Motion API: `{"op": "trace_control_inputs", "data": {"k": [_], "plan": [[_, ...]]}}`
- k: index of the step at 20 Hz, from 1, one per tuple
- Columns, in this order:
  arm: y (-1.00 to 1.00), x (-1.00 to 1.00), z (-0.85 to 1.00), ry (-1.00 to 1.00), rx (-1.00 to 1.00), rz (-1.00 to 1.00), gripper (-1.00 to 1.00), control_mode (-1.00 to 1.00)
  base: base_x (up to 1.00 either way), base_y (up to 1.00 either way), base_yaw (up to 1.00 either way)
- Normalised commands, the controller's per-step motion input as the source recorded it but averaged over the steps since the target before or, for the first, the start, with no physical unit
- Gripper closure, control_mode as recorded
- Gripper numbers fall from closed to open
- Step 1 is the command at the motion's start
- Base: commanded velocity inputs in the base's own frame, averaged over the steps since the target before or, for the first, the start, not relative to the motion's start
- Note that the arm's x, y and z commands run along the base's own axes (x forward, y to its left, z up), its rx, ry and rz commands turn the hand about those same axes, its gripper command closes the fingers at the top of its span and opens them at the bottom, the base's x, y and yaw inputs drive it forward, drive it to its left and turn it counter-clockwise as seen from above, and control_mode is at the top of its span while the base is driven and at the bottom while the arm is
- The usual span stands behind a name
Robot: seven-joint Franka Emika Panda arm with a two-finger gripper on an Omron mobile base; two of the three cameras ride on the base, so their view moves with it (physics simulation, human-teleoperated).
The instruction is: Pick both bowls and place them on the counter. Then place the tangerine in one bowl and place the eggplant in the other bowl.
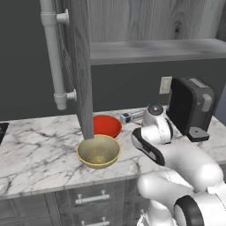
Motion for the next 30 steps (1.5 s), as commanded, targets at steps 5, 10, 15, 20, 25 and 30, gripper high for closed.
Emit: {"op": "trace_control_inputs", "data": {"k": [5,10,15,20,25,30], "plan": [[-0.02,0.44,-0.13,0.01,0.06,-0.05,-1.00,-1.00,0.00,0.00,0.00],[-0.03,0.23,-0.17,0.00,0.05,0.00,-1.00,-1.00,0.00,0.00,0.00],[-0.01,0.02,-0.29,0.00,0.01,0.00,-1.00,-1.00,0.00,0.00,0.00],[-0.01,0.00,-0.27,0.00,0.00,0.00,-1.00,-1.00,0.00,0.00,0.00],[-0.16,0.09,-0.20,0.00,0.01,-0.01,-1.00,-1.00,0.00,0.00,0.00],[-0.09,0.21,-0.18,0.00,0.01,-0.02,-1.00,-1.00,0.00,0.00,0.00]]}}
